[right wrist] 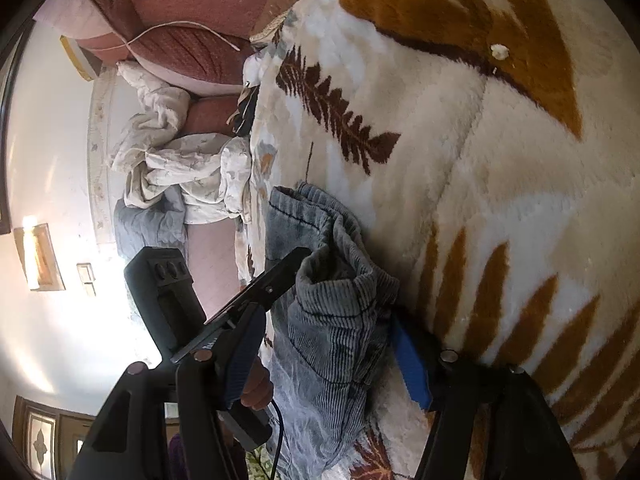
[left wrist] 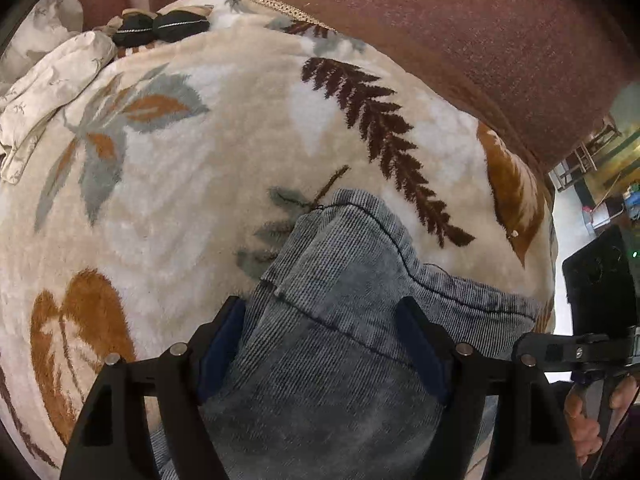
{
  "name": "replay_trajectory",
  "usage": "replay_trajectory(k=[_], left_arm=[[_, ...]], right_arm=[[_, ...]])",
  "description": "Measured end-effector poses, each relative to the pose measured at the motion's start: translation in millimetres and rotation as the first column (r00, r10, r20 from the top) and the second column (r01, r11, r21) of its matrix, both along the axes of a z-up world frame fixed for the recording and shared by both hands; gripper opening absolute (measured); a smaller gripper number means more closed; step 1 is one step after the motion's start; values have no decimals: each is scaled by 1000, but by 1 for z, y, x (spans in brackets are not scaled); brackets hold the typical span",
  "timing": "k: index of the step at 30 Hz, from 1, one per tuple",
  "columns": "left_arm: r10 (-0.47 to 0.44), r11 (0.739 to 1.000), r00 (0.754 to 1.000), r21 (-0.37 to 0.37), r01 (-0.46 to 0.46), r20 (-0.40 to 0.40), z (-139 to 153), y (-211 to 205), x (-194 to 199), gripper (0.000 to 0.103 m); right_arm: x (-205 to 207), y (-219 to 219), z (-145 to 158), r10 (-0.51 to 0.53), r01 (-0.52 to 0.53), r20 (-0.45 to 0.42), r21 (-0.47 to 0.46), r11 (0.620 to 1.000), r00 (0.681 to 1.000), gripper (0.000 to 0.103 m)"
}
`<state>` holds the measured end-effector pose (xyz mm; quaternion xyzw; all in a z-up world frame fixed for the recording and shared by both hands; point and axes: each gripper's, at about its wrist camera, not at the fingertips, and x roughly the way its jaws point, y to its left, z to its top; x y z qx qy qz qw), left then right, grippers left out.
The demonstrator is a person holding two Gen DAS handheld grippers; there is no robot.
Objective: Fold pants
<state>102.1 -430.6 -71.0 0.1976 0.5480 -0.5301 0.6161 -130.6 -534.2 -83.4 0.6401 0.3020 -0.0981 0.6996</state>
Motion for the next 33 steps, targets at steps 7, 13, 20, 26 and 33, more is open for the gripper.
replay_trajectory(k=[7, 13, 20, 26, 33], left_arm=[[32, 999, 999, -44, -31, 27, 4, 7, 0, 44], [84, 990, 996, -118, -78, 44, 20, 32, 5, 27], [179, 945, 983, -284, -162, 35, 56, 83, 11, 23], [292, 880, 957, -393, -266, 7, 76, 153, 18, 23], [427, 821, 903, -404, -405, -38, 69, 248, 19, 26]], right_arm=[[7, 3, -1, 48, -47, 34, -26, 999, 998, 22], [13, 15, 24, 83, -74, 46, -177, 981, 995, 19], [22, 46, 58, 177, -135, 92, -348, 928, 980, 19], [41, 102, 77, 381, -290, 134, -439, 850, 915, 19], [70, 189, 68, 623, -516, 94, -472, 715, 776, 20]])
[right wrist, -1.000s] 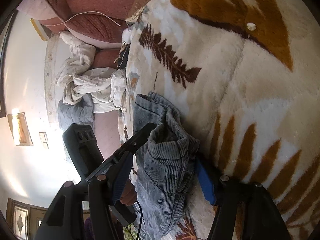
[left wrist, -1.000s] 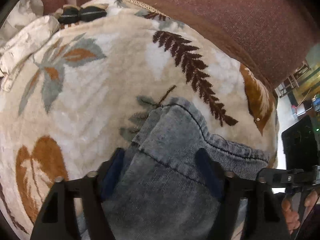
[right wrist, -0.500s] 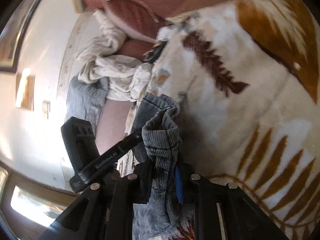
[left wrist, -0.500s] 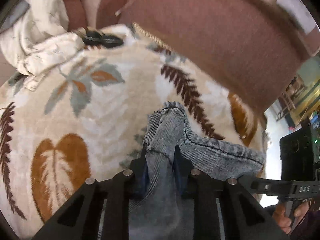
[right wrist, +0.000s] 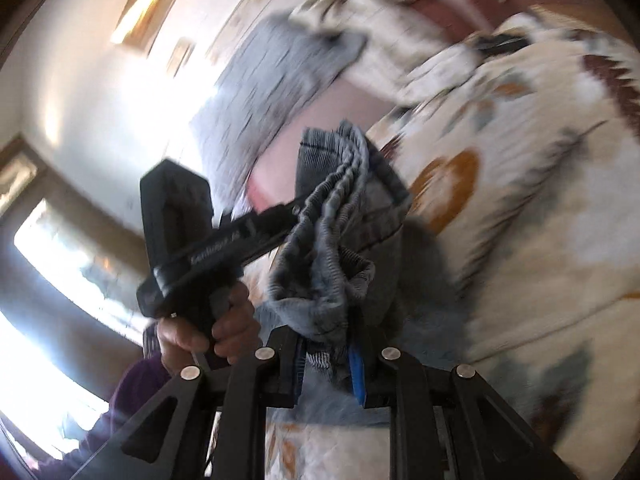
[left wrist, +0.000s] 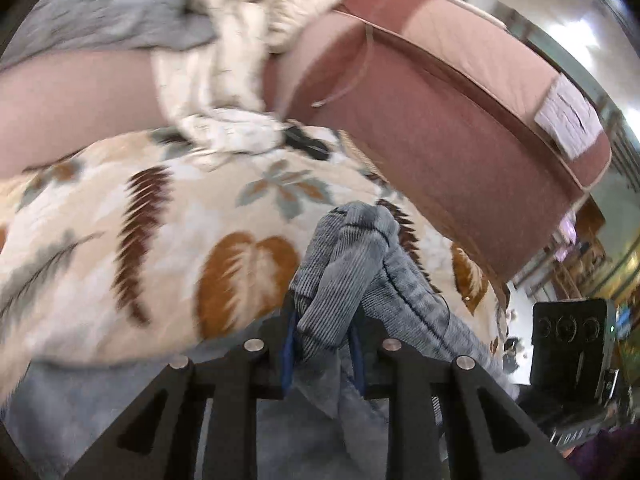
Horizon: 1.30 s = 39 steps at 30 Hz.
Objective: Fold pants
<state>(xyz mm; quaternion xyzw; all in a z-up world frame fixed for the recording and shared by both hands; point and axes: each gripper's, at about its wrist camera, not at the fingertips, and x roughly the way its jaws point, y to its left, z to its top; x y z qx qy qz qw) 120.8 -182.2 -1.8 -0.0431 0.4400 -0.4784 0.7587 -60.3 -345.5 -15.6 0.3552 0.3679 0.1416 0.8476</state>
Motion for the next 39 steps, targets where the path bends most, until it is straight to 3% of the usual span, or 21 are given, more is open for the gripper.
replay_trajectory(k=[2, 6, 9, 11, 16, 19, 22, 25, 29, 31, 33, 34, 35, 37, 39], left_arm=[[52, 999, 998, 10, -52, -28, -7, 21, 2, 32], [192, 981, 979, 46, -189, -74, -24, 73, 2, 33], [293, 956, 952, 54, -289, -91, -29, 116, 1, 34], [331, 943, 938, 59, -326, -99, -30, 133, -3, 44], [305, 952, 944, 49, -301, -128, -25, 143, -29, 50], [288, 958, 950, 37, -285, -119, -21, 130, -54, 70], [267, 964, 952, 42, -264, -147, -26, 119, -71, 70], [232, 972, 946, 26, -232, -228, -35, 110, -82, 76], [275, 961, 947, 79, -265, -167, -41, 98, -83, 77], [291, 957, 935, 69, -283, -202, -47, 97, -81, 76], [286, 957, 938, 101, -271, -195, -48, 93, -84, 56], [270, 962, 942, 105, -253, -199, -48, 90, -86, 37], [260, 964, 945, 117, -240, -200, -48, 88, -89, 25], [260, 959, 944, 165, -229, -204, -48, 85, -94, 14], [278, 959, 932, 120, -256, -234, -41, 89, -97, 10]], right_arm=[[8, 23, -11, 78, -77, -47, 25, 997, 996, 25], [19, 58, -27, 200, -196, -126, 38, 980, 972, 53], [20, 80, -25, 300, -299, -108, 31, 954, 948, 55], [19, 82, -18, 319, -319, -69, 13, 948, 945, 56], [22, 51, -14, 193, -192, -15, 63, 979, 981, 61], [22, 32, -18, 86, -83, -15, 121, 989, 996, 63], [21, 17, -21, 27, -22, -27, 154, 988, 999, 63], [28, 3, -21, -33, 42, -63, 148, 988, 998, 63], [28, -6, -26, -70, 85, -83, 194, 977, 994, 63], [30, -4, -23, -74, 86, -79, 162, 983, 994, 63], [23, -9, -21, -73, 83, -80, 134, 987, 994, 63], [21, -10, -20, -72, 82, -81, 133, 988, 994, 63], [20, -11, -20, -71, 82, -84, 137, 987, 994, 63], [21, -12, -22, -74, 85, -88, 138, 987, 993, 63], [21, -12, -23, -75, 87, -93, 137, 987, 993, 63]])
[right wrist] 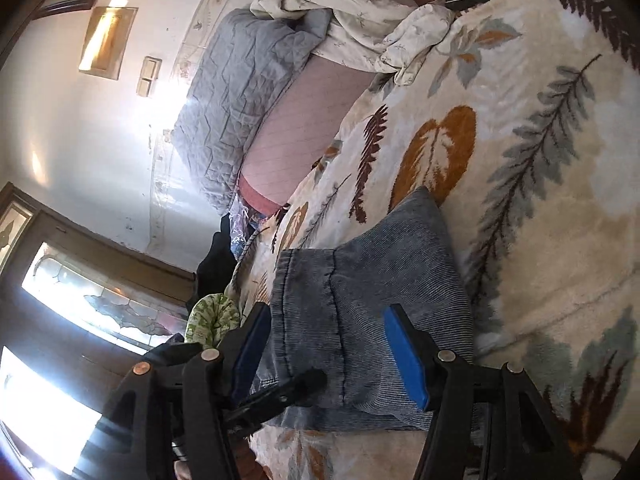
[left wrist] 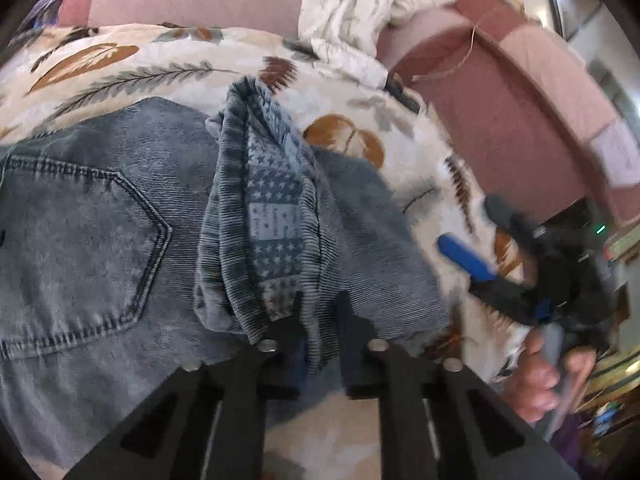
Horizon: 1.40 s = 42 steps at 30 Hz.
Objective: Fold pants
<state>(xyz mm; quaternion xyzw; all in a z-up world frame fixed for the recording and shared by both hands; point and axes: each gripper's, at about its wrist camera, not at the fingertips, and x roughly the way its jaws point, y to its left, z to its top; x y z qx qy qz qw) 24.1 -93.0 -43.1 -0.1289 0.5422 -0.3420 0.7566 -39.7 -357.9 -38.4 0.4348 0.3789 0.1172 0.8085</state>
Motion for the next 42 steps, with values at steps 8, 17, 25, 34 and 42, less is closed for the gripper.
replay_trajectory(k=[8, 17, 25, 34, 42], left_arm=[[169, 985, 985, 47, -167, -28, 25, 32, -5, 10], [149, 989, 977, -6, -149, 152, 66, 12, -11, 37], [198, 938, 961, 246, -243, 194, 33, -25, 32, 54], [204, 879, 970, 411, -240, 128, -16, -7, 21, 54], [332, 861, 915, 323, -393, 229, 21, 85, -25, 53]], right_arm=[[2, 2, -7, -5, 6, -27, 11, 1000, 1000, 63], [5, 11, -10, -17, 18, -38, 15, 1000, 999, 63], [5, 7, -10, -45, 46, -35, 20, 999, 998, 63], [9, 8, -15, -26, 28, -47, 38, 999, 999, 63], [22, 50, -7, 64, -64, -8, -5, 998, 998, 63]])
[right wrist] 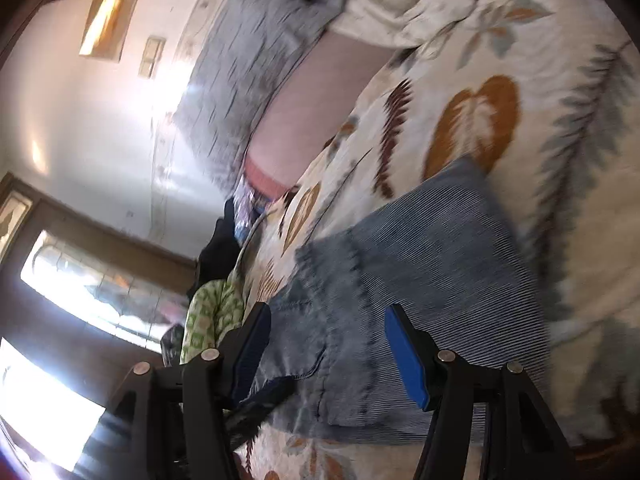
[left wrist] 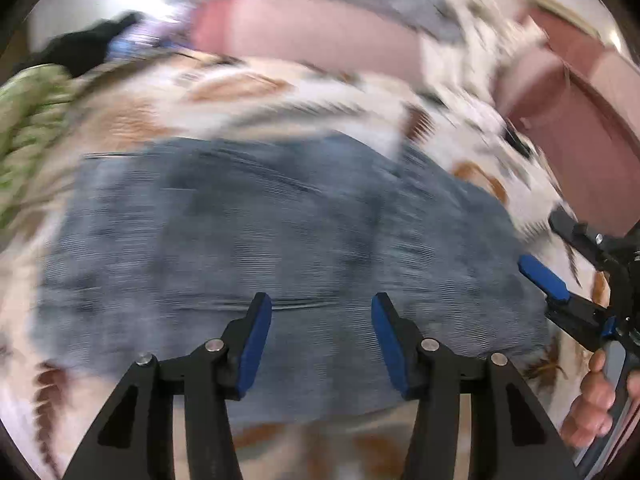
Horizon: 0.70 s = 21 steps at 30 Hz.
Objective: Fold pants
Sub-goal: 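Open both grippers and release the folded jeans onto the bed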
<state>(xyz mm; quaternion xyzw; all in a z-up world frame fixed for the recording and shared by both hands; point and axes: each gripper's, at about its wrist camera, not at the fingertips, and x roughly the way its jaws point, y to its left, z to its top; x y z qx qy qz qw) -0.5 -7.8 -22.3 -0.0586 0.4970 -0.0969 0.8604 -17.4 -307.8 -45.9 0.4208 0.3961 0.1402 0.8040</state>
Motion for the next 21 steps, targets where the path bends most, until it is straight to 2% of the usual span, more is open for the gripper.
replay_trajectory(k=[2, 3, 4, 5, 8, 10, 13, 16, 18, 21], left_arm=[[109, 993, 993, 30, -110, 52, 10, 43, -12, 54], [184, 981, 980, 43, -188, 78, 15, 68, -18, 54], [259, 963, 961, 48, -265, 96, 19, 88, -22, 57], [357, 931, 927, 43, -363, 113, 22, 114, -29, 62], [492, 866, 860, 21, -499, 138, 21, 155, -39, 68], [498, 864, 860, 23, -503, 112, 13, 165, -39, 68], [480, 877, 876, -15, -480, 53, -6, 166, -36, 68], [446, 895, 894, -10, -446, 40, -20, 161, -38, 68], [440, 898, 897, -26, -439, 54, -26, 159, -41, 68], [472, 880, 881, -81, -469, 28, -30, 169, -39, 68]], right_arm=[[5, 18, -1, 37, -37, 4, -18, 999, 999, 63], [6, 27, -1, 54, -54, 9, -28, 998, 998, 63], [9, 36, -1, 72, -71, 16, -44, 997, 997, 63], [10, 49, 0, 93, -91, 32, -76, 993, 995, 63], [16, 76, -1, 152, -144, 57, -119, 982, 987, 67], [24, 92, -15, 192, -189, 17, -97, 977, 981, 68], [30, 103, -40, 207, -217, -94, -109, 970, 974, 69], [29, 103, -37, 211, -220, -85, -120, 968, 974, 69], [26, 102, -34, 212, -219, -71, -118, 969, 975, 69], [22, 105, -21, 216, -215, -12, -175, 961, 976, 69]])
